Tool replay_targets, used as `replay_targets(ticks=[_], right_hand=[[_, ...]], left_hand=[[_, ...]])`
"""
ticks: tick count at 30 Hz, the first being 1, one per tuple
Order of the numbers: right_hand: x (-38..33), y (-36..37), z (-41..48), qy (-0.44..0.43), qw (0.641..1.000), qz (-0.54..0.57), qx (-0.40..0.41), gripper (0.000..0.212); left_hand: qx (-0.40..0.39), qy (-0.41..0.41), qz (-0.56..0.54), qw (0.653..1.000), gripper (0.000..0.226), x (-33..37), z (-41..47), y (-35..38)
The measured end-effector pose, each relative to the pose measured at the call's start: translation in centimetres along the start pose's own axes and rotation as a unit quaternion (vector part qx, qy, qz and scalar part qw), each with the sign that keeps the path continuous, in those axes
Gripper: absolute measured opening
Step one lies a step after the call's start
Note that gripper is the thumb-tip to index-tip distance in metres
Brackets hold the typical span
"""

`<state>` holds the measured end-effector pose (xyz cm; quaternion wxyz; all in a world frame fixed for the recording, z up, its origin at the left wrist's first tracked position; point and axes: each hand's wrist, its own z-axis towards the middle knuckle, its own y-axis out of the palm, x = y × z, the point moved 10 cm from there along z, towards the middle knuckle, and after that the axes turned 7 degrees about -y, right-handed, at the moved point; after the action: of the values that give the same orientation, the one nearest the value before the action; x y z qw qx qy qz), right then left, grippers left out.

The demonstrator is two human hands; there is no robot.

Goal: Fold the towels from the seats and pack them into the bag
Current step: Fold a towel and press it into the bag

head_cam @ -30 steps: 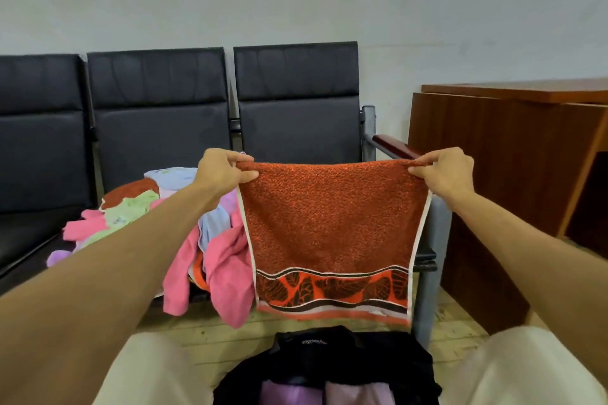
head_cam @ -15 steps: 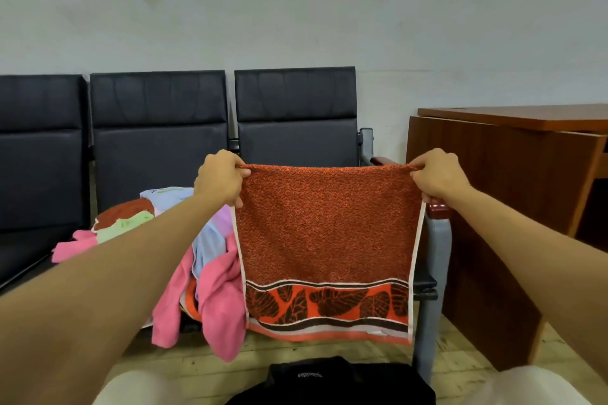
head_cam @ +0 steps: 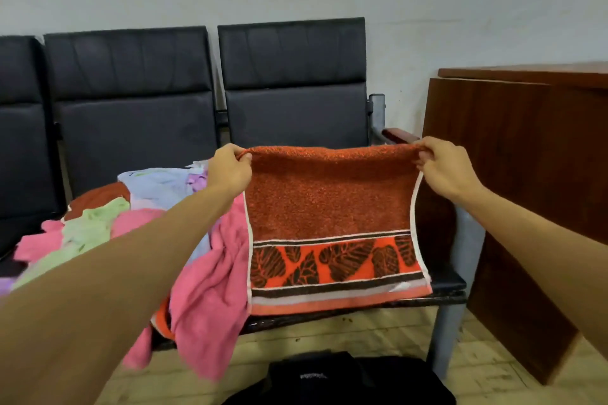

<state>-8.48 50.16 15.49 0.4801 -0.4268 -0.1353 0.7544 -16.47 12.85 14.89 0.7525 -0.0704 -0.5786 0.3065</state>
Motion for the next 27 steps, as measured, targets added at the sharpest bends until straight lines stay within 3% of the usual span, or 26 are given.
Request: replay_targets(ticks=[6,12,17,23,27], right_hand=[[7.0,8.4,-9.7,0.077,0.991,-0.008,-0.107,0.029],[8.8,11.5,-13.7,0.05,0.981,-0.054,-0.182,0.027],[8.9,11.3,-12.3,0.032,0.986,-0.066,-0.149,0.026],[6.3,8.5,-10.9,0.005,0.999,-0.003,-0.037,0.031],[5.9,7.5,-11.8,0.001,0.998,-0.01,-0.061,0.028]], left_hand=[[-0.084,-0.012,0.074,0.994,0.017,-8.5,-5.5,6.6],[-0.211,-0.006,0.033,0.977,0.009,-13.8,-10.0,9.9],[-0.203,0.09,0.092,0.971,0.008,-14.0,-10.5,8.9],[-0.187,0.083,0.021,0.979,0.011,-13.9,-9.3,6.3],[-0.219,0.115,0.024,0.969,0.013,-13.0,-10.2,5.5]])
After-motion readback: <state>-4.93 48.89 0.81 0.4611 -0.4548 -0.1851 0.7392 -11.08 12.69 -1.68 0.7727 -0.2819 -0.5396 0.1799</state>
